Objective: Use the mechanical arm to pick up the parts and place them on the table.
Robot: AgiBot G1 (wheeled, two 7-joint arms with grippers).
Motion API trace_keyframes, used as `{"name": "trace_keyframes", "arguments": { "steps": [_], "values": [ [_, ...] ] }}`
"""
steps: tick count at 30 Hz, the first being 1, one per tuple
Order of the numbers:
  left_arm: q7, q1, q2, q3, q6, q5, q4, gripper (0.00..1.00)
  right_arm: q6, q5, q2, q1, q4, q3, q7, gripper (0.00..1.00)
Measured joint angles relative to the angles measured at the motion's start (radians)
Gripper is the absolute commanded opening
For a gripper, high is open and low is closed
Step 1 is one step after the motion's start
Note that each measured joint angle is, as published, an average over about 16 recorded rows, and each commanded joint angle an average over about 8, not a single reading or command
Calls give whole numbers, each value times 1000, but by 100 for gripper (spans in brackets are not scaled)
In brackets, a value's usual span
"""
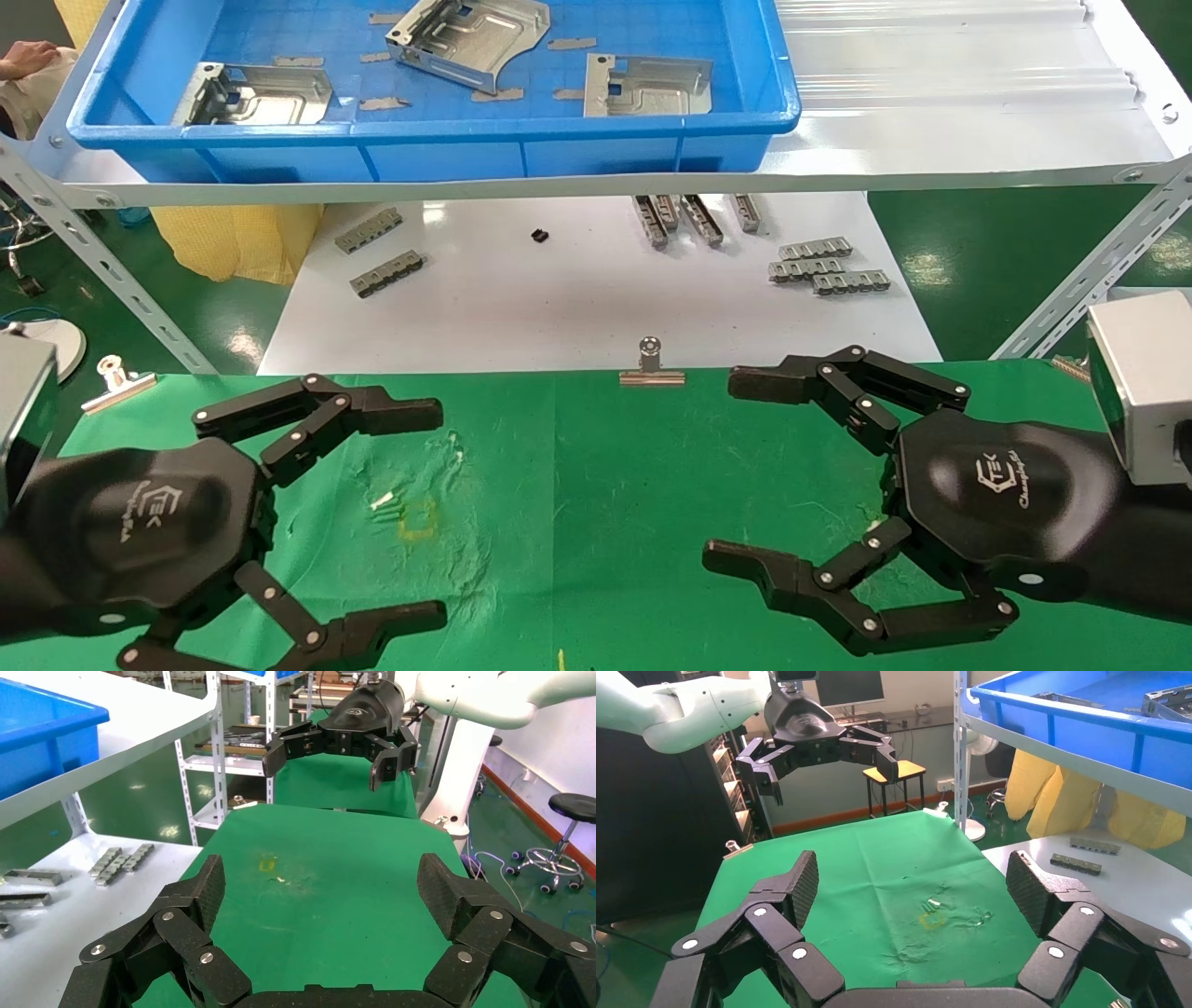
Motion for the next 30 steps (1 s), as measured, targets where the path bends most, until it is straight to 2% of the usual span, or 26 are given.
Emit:
{"name": "trace_keyframes", "arguments": {
  "steps": [30],
  "values": [
    [0, 0, 0, 0, 0, 0, 0, 100, 0, 0, 0, 0, 0, 0, 0, 0]
  ]
}}
